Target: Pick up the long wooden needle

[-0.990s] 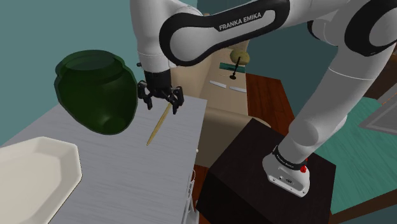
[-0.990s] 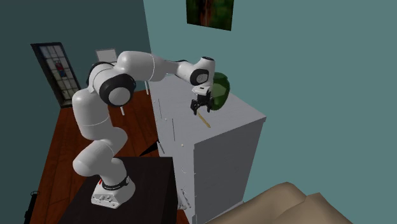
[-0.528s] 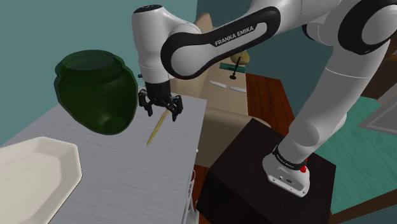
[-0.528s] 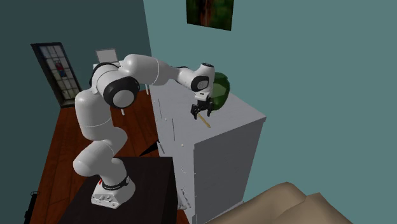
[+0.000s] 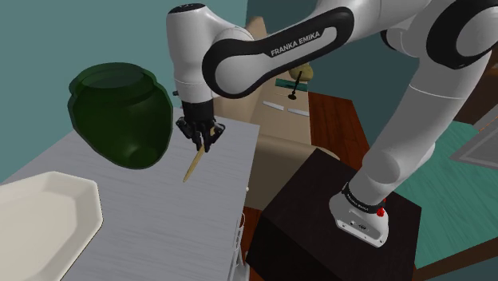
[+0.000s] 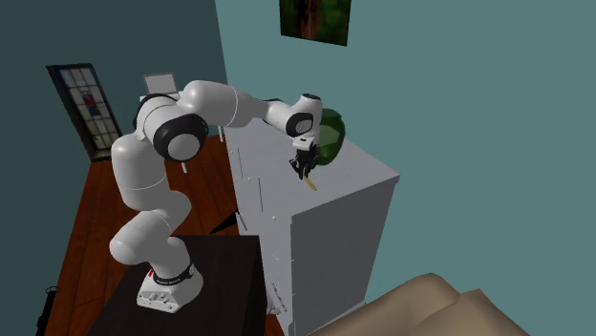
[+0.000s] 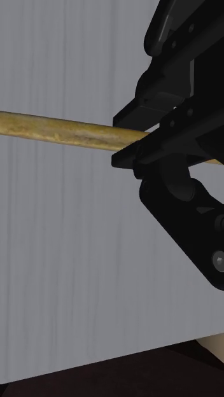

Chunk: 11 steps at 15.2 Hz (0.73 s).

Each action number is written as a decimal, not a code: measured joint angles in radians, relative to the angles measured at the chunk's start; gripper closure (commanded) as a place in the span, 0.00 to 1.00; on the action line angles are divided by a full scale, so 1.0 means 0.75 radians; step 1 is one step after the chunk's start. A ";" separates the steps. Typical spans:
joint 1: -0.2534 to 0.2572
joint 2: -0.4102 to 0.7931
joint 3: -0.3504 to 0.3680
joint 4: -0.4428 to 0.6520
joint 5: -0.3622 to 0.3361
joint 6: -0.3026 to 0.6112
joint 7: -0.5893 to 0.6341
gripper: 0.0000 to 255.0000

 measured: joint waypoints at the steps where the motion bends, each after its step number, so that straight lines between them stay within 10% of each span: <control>1: -0.003 -0.004 0.001 -0.002 0.004 -0.002 -0.004 1.00; 11: -0.006 -0.031 0.011 0.105 0.034 -0.141 -0.016 1.00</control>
